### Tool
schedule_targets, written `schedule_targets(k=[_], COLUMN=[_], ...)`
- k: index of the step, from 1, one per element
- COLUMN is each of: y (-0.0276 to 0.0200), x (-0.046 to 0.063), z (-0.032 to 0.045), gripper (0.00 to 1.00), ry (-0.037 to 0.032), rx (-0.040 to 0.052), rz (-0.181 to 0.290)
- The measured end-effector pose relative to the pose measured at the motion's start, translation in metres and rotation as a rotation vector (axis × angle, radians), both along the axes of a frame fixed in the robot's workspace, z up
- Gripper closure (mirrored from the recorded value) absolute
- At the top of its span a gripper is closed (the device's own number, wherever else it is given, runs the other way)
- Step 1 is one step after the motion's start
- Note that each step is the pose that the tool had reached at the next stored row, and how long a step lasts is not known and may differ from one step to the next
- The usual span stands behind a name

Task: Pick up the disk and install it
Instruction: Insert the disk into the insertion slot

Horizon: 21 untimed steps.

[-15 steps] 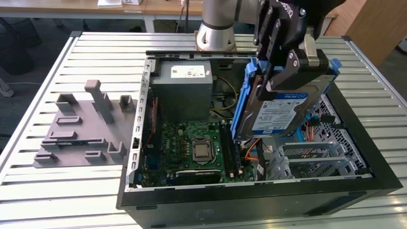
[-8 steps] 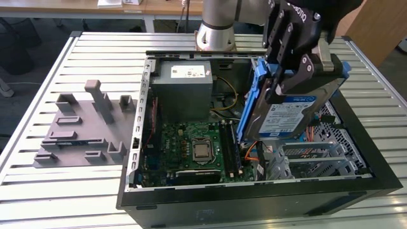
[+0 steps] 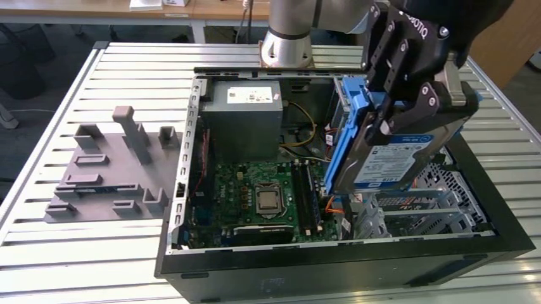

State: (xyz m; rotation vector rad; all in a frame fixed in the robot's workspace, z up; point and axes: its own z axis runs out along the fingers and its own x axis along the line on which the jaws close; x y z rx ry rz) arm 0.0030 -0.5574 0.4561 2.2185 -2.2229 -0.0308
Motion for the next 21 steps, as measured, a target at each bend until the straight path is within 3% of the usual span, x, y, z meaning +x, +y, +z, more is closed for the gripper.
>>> schedule_targets(k=[12,21], y=[-0.0041,-0.0043], x=[0.023,0.041], z=[-0.0007,-0.0016], gripper=[0.64,0.64], ry=[0.0016,0.0017], rx=[-0.0001,-0.0001], rz=[0.0,0.0])
